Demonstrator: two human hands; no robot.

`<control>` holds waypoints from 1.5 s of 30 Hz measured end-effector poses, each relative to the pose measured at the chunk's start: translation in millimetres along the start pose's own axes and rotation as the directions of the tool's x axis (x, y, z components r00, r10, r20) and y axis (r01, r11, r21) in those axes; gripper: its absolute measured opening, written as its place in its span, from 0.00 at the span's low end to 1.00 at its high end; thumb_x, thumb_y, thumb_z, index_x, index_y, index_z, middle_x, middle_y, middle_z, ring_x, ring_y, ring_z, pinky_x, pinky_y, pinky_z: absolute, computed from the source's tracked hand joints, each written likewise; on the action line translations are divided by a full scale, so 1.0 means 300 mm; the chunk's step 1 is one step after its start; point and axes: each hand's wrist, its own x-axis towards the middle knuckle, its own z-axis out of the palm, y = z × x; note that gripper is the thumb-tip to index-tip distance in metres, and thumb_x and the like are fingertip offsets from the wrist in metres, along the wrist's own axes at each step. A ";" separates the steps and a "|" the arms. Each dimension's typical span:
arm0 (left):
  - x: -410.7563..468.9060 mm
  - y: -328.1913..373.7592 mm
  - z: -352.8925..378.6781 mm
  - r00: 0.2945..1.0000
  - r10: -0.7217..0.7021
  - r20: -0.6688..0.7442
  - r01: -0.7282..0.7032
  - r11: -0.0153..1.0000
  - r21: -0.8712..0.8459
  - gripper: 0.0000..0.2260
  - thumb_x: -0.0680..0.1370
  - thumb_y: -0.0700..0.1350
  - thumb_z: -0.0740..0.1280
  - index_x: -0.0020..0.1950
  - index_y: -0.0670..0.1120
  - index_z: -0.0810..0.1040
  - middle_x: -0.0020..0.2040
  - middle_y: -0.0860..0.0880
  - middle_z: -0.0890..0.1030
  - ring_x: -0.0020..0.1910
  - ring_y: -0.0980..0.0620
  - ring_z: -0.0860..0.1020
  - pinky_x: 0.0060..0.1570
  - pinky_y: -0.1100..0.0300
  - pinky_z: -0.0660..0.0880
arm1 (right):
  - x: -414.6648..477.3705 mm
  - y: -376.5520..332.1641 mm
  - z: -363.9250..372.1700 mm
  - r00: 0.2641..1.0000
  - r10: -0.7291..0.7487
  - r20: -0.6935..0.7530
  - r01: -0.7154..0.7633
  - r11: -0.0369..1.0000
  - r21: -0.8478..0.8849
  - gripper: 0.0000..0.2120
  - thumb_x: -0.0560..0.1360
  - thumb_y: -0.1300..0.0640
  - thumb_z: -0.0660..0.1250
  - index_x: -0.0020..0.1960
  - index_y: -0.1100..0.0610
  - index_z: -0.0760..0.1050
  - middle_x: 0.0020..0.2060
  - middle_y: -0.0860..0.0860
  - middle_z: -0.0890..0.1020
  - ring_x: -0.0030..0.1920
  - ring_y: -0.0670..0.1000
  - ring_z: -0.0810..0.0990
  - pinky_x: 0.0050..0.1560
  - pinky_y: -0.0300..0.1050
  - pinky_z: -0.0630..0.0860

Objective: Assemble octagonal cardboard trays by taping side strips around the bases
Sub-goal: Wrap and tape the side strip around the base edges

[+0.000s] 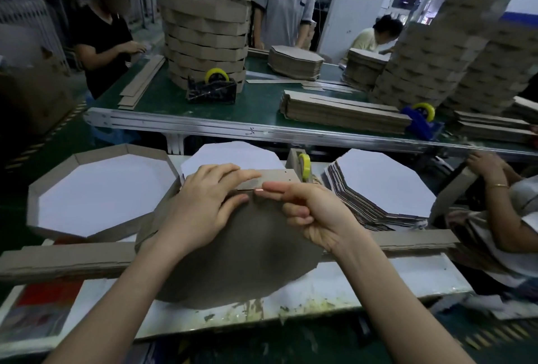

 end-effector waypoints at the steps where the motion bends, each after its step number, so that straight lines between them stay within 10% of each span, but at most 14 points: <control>1: 0.001 0.001 -0.003 1.000 0.000 0.008 0.000 1.000 0.020 0.16 0.81 0.49 0.63 0.69 0.58 0.73 0.65 0.49 0.75 0.64 0.46 0.70 0.63 0.47 0.67 | -0.003 0.005 0.001 1.000 0.000 -0.001 0.000 1.000 -0.008 0.17 0.77 0.73 0.50 0.54 0.69 0.77 0.49 0.61 0.84 0.18 0.41 0.60 0.16 0.29 0.57; 17: 0.033 0.026 -0.014 0.985 -0.068 0.159 0.072 0.997 -0.019 0.17 0.82 0.52 0.58 0.64 0.74 0.69 0.73 0.57 0.68 0.69 0.51 0.62 0.68 0.49 0.61 | 0.028 0.033 -0.031 0.999 -0.040 0.005 0.040 0.956 -0.290 0.23 0.73 0.71 0.52 0.41 0.60 0.86 0.49 0.56 0.86 0.18 0.42 0.57 0.18 0.31 0.55; 28: 0.081 0.066 0.017 0.963 -0.271 -0.003 0.264 0.940 -0.216 0.05 0.70 0.70 0.64 0.43 0.74 0.77 0.59 0.62 0.80 0.62 0.56 0.70 0.61 0.47 0.70 | 0.061 0.015 -0.058 1.000 0.013 0.025 -0.005 0.945 -0.326 0.18 0.69 0.67 0.58 0.41 0.57 0.87 0.48 0.56 0.87 0.19 0.42 0.57 0.19 0.32 0.57; 33: 0.080 0.055 0.023 0.968 -0.249 -0.033 0.237 0.950 -0.202 0.19 0.66 0.73 0.56 0.48 0.71 0.80 0.59 0.61 0.80 0.60 0.55 0.71 0.57 0.49 0.72 | 0.071 -0.021 -0.053 0.999 0.007 0.048 0.016 0.887 -0.461 0.20 0.66 0.68 0.55 0.38 0.58 0.86 0.47 0.55 0.87 0.22 0.44 0.57 0.19 0.34 0.56; 40: 0.086 0.034 0.032 0.964 -0.259 -0.067 0.241 0.950 -0.197 0.12 0.70 0.69 0.63 0.48 0.69 0.81 0.58 0.62 0.80 0.60 0.56 0.72 0.57 0.50 0.72 | 0.043 -0.043 -0.037 0.981 0.121 0.149 -0.006 0.795 -0.607 0.15 0.62 0.66 0.55 0.28 0.59 0.81 0.32 0.59 0.84 0.18 0.45 0.57 0.20 0.33 0.57; 45: 0.093 0.031 0.039 0.978 -0.209 -0.016 0.206 0.971 -0.121 0.12 0.70 0.66 0.67 0.52 0.71 0.79 0.61 0.63 0.78 0.58 0.55 0.71 0.53 0.54 0.70 | 0.032 -0.104 -0.037 0.985 -0.122 0.121 0.164 0.869 -0.467 0.23 0.70 0.72 0.51 0.25 0.58 0.77 0.27 0.59 0.81 0.16 0.44 0.57 0.21 0.33 0.54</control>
